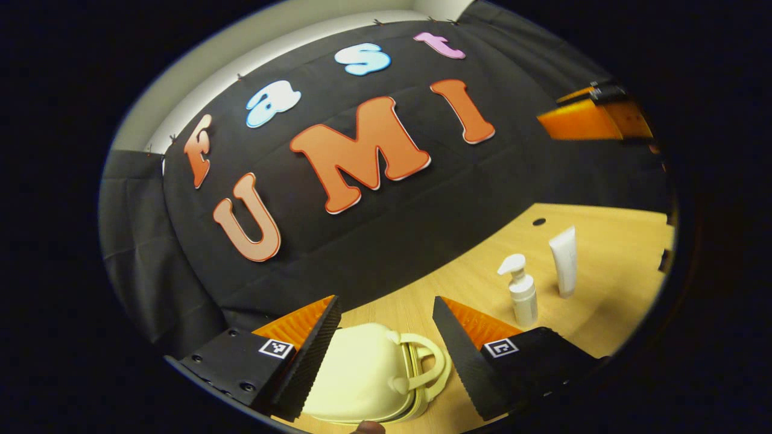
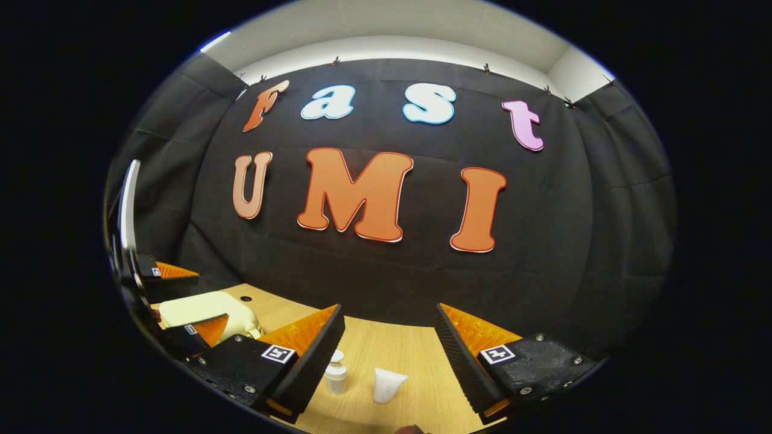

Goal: First open the suitcase, pack the skin care products into it, and then close the suitcase.

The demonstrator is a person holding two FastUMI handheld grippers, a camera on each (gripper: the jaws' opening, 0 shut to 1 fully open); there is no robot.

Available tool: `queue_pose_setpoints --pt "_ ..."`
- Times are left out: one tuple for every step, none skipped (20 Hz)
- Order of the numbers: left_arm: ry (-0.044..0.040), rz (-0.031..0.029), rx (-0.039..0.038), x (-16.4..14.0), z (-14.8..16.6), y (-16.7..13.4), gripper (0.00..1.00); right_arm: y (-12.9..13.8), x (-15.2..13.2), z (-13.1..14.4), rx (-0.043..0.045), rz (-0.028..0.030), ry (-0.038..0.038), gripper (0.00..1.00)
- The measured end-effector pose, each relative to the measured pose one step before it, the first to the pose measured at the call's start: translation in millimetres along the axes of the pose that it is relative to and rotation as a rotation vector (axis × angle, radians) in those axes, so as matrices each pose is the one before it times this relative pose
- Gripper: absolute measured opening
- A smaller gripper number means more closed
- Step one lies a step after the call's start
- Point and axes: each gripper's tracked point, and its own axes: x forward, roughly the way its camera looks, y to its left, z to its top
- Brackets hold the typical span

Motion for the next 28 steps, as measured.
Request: queue_pose_setpoints --pt "0.0082 -0.00636 0.04743 1.51 -9.31 -6.78 0.99 -6.02 -3.58 -1.52 -0.00972 -0.01127 -0.00109 0.96" --pt "0.02204 -0.00948 0.0691 3.38 -12.87 -8.63 0.99 -5.89 -2.62 -2.3 -0.006 -0.01416 0.00208 0.96" --pt "0.0157 -0.00555 0.06443 5.8 -9.17 -7.79 0.99 -4.4 -1.27 -7.98 -0.00025 -0.00956 0.0192 0.96" --pt "0.00879 -0.00148 0.06913 0.46 -6.5 -7.09 0.99 -3.54 -2.33 -4.43 0.00268 -0.00966 0.01401 0.96" --pt "0.00751 -0.00922 0.04682 -0.47 -7.82 -10.27 0.99 -3.05 -0.43 -1.93 -0.00044 -0.00643 0.00473 0.96" --pt "0.01147 -0.00792 0.03562 0.68 -6.06 -4.91 0.99 -2.34 -0.24 -2.47 -0.00452 -0.00587 0.00477 0.96" --pt "0.0095 -0.01743 0.03289 3.92 -7.09 -7.26 0.98 -3.26 1.06 -2.65 -0.0064 -0.00805 0.00112 0.96" --pt "0.02372 -0.01291 0.05347 4.06 -10.99 -9.01 0.98 -1.67 1.37 -1.72 -0.00187 -0.00566 0.00193 0.96" --pt "0.01005 -0.00297 0.04322 3.39 -5.67 -4.87 0.98 -1.02 0.53 -2.47 0.00055 -0.00243 0.00312 0.96" --pt "0.00475 -0.00072 0.02781 1.56 -5.01 -2.8 0.98 0.22 0.5 -2.18 0.00065 0.00132 0.00332 0.96" --pt "0.01565 -0.01211 0.0339 5.78 -7.54 -6.87 0.98 -1.17 1.46 -2.19 -0.00195 -0.00185 0.00414 0.96" --pt "0.01951 -0.01319 0.03608 4.07 -9.61 -8.9 0.98 -0.8 1.84 -1.46 0.00008 -0.00032 0.00202 0.96" --pt "0.00885 -0.0045 0.02316 2.26 -4.95 -3.58 0.97 -0.31 0.8 -1.53 0.00076 0.00214 0.00149 0.96" --pt "0.01162 -0.0043 0.02108 5.23 -6.19 -5.41 0.98 -0.01 1.28 -0.97 0.00008 -0.00064 0.00015 0.96" --pt "0.01324 -0.00516 0.01677 4.28 -6.47 -5.87 0.98 -0.98 1.91 -0.74 0.0008 0.00067 0.00124 0.96" --pt "0.01034 -0.00173 0.01281 3.81 -4.34 -1.65 0.98 -0.15 1.69 -0.86 0.00248 0.00072 0.00099 0.96" --pt "0.01833 0.0118 0.04089 7.69 -7.82 -1.55 0.93 -0.67 1.32 -1.65 0.00084 0.00185 0.00132 0.96" --pt "0.00439 0.0 0.0197 4.29 -0.3 -2.04 0.92 0.14 1.57 -0.69 -0.00065 0.0008 0.00044 0.96" --pt "0.00746 -0.00244 0.02911 12.17 -1.42 -4.0 0.82 -1.04 2.13 -1.5 -0.00115 0.00193 0.00256 0.96" --pt "0.00927 0.00231 0.02384 4.95 -1.31 -1.86 0.79 0.13 -0.26 -1.14 -0.00326 0.00249 0.00194 0.96" --pt "0.00729 0.00656 0.01936 1.52 -0.17 -0.91 0.65 -1.73 1.48 -0.2 -0.0042 -0.00331 -0.00106 0.96" --pt "-0.00841 0.01894 0.01016 -4.21 2.82 0.47 0.43 -0.56 0.55 -1.11 -0.00065 0.00006 0.00081 0.96" --pt "-0.00491 0.02376 0.01508 -3.78 -0.02 1.95 0.29 -1.2 1.15 -1.39 -0.00122 0.00076 0.00252 0.96" --pt "0.00078 -0.00891 -0.00197 -0.94 -0.79 -1.64 0.14 -1.37 0.9 -2.41 -0.00043 -0.00089 0.00515 0.96" --pt "-0.01069 0.02716 -0.00067 -3.34 1.87 6.02 0.14 -0.15 0.65 -0.21 0.00145 0.00206 0.00248 0.96" --pt "0.00546 -0.00673 -0.01345 2.42 -0.36 2.29 0.06 -0.21 0.4 -1.18 -0.00036 0.00019 -0.00039 0.96" --pt "-0.00441 -0.0047 -0.04956 -2.18 1.32 6.07 0.08 -0.63 0.51 -1.1 -0.00134 0.00149 0.00242 0.96" --pt "0.00922 -0.0095 -0.05573 -3.71 -0.59 4.37 0.07 0.09 1.04 -1.26 0.00134 0.0035 0.00237 0.96"
